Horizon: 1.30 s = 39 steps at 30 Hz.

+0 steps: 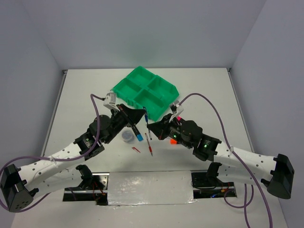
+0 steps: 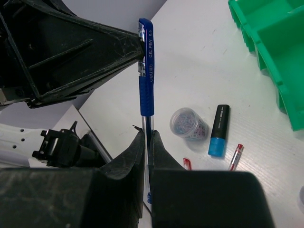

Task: Sort the stationery into containers
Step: Close the pen cap on the pen.

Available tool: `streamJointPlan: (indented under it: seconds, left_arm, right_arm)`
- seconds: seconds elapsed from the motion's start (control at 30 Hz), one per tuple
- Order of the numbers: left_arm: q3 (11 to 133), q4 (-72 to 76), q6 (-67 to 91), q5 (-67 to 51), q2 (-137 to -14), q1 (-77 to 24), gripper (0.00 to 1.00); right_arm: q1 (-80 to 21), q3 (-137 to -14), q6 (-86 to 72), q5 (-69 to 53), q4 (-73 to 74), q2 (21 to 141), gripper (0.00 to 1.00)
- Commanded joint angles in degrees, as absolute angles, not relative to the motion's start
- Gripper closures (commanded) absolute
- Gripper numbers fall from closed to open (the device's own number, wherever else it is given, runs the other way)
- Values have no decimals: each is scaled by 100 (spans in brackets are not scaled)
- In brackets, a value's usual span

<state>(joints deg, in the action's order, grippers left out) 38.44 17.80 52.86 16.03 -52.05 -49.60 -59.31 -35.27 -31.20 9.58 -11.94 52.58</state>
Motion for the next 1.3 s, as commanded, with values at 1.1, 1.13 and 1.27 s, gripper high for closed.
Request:
streamJointPlan:
  seconds: [1.1,1.13,1.27]
  left_arm:
    - [3533,2303,5748,897,-5282,-4992,100]
    - [3516,2320,5748,870,-5300,-4983,100]
    - [3393,2470,5748,747,-5282,-4992,100]
  right_arm:
    - [-5054,-3577,-2742,-1054,-4166,5379,100]
    - [-5019,-3595,-2786,-1063,-4149,5370,100]
    - [-4808,-3481,-3023,-1160,-4438,5370,100]
